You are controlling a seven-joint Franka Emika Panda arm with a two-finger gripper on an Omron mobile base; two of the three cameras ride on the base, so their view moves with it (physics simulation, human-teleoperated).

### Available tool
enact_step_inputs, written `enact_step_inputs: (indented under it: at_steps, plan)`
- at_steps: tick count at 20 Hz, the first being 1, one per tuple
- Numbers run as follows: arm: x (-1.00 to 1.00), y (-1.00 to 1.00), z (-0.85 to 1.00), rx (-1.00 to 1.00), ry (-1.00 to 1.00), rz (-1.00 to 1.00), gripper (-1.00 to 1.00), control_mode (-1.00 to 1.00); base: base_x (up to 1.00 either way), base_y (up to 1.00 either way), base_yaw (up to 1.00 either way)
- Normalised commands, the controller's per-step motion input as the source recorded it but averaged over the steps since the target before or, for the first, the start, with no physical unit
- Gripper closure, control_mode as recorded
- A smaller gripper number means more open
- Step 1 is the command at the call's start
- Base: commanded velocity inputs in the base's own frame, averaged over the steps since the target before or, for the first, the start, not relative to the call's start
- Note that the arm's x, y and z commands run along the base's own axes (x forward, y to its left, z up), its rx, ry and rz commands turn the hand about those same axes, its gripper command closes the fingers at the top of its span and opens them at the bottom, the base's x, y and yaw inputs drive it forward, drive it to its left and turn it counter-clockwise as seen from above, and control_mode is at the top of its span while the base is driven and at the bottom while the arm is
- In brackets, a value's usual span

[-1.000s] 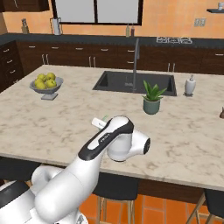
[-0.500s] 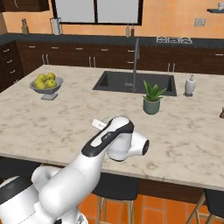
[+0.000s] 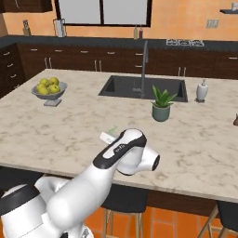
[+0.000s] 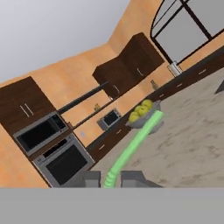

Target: Take a straw from the drawer in front and place it inside the glass cup on the dining counter.

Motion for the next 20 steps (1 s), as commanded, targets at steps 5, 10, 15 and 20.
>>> enact_step_inputs:
  at_steps: [5,10,15,20]
  plan:
    - [0.02,-0.09,-0.22,0.00,-0.03,0.00,1.00,-1.00,0.00,0.00,0.00]
    - [0.15,-0.07,-0.01,0.00,-0.09,0.00,1.00,-1.00,0.00,0.00,0.00]
    - [0.28,-0.07,0.05,0.00,-0.12,0.00,1.00,-1.00,0.00,0.00,0.00]
    - [0.02,-0.14,0.08,0.00,-0.04,0.00,1.00,-1.00,0.00,0.00,0.00]
